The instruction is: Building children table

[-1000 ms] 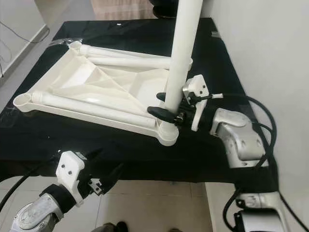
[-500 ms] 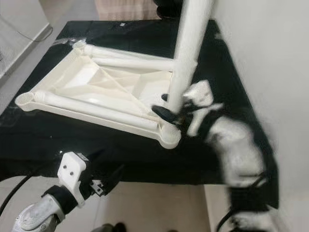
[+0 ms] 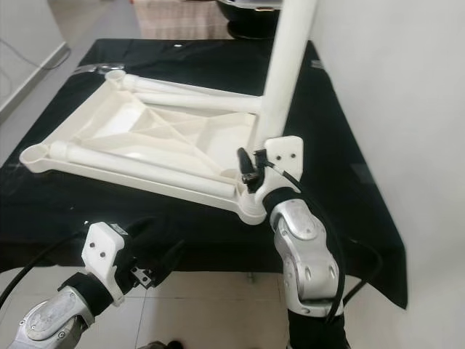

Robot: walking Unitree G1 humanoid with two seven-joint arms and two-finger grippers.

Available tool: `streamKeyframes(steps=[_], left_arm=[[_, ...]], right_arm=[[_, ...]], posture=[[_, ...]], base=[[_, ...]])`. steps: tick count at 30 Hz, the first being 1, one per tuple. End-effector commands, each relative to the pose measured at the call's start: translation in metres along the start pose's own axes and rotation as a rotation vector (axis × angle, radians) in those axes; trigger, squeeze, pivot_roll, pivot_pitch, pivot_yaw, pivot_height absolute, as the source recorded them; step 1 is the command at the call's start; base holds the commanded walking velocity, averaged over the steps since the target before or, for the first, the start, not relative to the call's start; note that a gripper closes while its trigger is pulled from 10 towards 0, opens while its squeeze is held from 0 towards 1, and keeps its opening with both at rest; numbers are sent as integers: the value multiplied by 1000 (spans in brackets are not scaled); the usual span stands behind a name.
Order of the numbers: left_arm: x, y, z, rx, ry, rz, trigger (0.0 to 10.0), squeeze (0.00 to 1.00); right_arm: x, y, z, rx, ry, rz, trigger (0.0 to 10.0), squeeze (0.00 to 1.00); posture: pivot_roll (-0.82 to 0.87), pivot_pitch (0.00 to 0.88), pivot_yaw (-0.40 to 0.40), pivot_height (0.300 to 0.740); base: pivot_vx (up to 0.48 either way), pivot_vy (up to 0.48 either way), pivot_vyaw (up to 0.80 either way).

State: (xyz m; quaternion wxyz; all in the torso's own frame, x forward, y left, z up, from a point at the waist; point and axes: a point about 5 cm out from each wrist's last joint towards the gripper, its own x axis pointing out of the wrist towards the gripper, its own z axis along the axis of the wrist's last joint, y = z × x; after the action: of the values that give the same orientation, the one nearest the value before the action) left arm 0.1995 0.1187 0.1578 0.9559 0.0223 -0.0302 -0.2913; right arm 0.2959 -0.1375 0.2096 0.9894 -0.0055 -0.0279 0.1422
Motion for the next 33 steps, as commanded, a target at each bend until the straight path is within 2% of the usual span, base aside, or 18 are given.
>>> streamKeyframes(steps=[1, 2, 3, 4, 5, 6, 8, 9, 10, 13, 15, 16, 18, 21, 22, 24, 25, 33], left_arm=[[-1, 0, -5, -16, 20, 7, 10000, 0], [-1, 0, -5, -16, 20, 7, 10000, 0], [-1, 0, -5, -18, 20, 6, 10000, 0], [-1, 0, -5, -18, 20, 6, 10000, 0], [-1, 0, -6, -19, 20, 5, 10000, 0], [-1, 0, -6, -19, 20, 5, 10000, 0], [-1, -1, -6, -20, 20, -4, 10000, 0], [-1, -1, -6, -20, 20, -6, 10000, 0], [-1, -1, -5, -20, 20, -6, 10000, 0], [-2, -1, -5, -20, 20, -4, 10000, 0], [-2, -1, -5, -20, 20, -4, 10000, 0], [-3, -2, -4, -21, 21, -4, 10000, 0], [-3, -2, -4, -21, 21, -4, 10000, 0], [-4, -3, -4, -23, 25, -8, 10000, 0], [-5, -3, -4, -23, 26, -9, 10000, 0], [-5, -4, -4, -24, 27, -10, 10000, 0], [-5, -4, -4, -24, 28, -11, 10000, 0], [-7, -5, -4, -25, 34, -11, 10000, 0]], right_arm=[[4, 7, 1, 78, 3, 187, 10000, 1000], [4, 7, 1, 78, 3, 187, 10000, 1000], [1, 15, 10, 103, -25, 341, 10000, 1000], [1, 15, 10, 103, -25, 341, 10000, 1000], [-2, 21, 16, 115, -42, 442, 10000, 1000], [-2, 21, 16, 115, -42, 442, 10000, 1000], [-10, 18, 22, 72, -58, 615, 10000, 1000], [-11, 14, 23, 42, -61, 653, 10000, 1000], [-10, 9, 21, 3, -43, 697, 10000, 0], [-2, -6, 20, -66, -13, 767, 10000, 0], [-2, -6, 20, -66, -13, 767, 10000, 0], [9, -17, 25, -88, -21, 785, 10000, 0], [9, -17, 25, -88, -21, 785, 10000, 0], [26, -30, 33, -86, -40, 781, 10000, 0], [29, -31, 33, -81, -38, 800, 4235, 0], [30, -33, 33, -79, -36, 820, 4235, 0], [30, -33, 33, -73, -36, 843, 0, 0], [31, -39, 32, -73, -32, 925, 0, 0]], posture=[[-20, 194, 5, 740], [-20, 194, 5, 740], [-23, 195, 5, 740], [-23, 195, 5, 740], [-24, 194, 4, 740], [-24, 194, 4, 740], [-14, 195, 1, 740], [-14, 195, 1, 740], [-12, 197, 6, 740], [1, 199, 7, 740], [1, 199, 7, 740], [3, 202, 10, 740], [3, 202, 10, 740], [14, 205, 13, 740], [21, 207, 12, 740], [23, 207, 12, 740], [28, 210, 12, 740], [30, 211, 15, 740]], base=[[0, 0, 0], [0, 0, 0], [0, 0, 0], [0, 0, 0], [0, 0, 0], [0, 0, 0], [0, 0, 0], [0, 0, 0], [0, 0, 0], [0, 0, 0], [0, 0, 0], [0, 0, 0], [0, 0, 0], [0, 0, 0], [0, 0, 0], [0, 0, 0], [0, 0, 0], [0, 0, 0]])
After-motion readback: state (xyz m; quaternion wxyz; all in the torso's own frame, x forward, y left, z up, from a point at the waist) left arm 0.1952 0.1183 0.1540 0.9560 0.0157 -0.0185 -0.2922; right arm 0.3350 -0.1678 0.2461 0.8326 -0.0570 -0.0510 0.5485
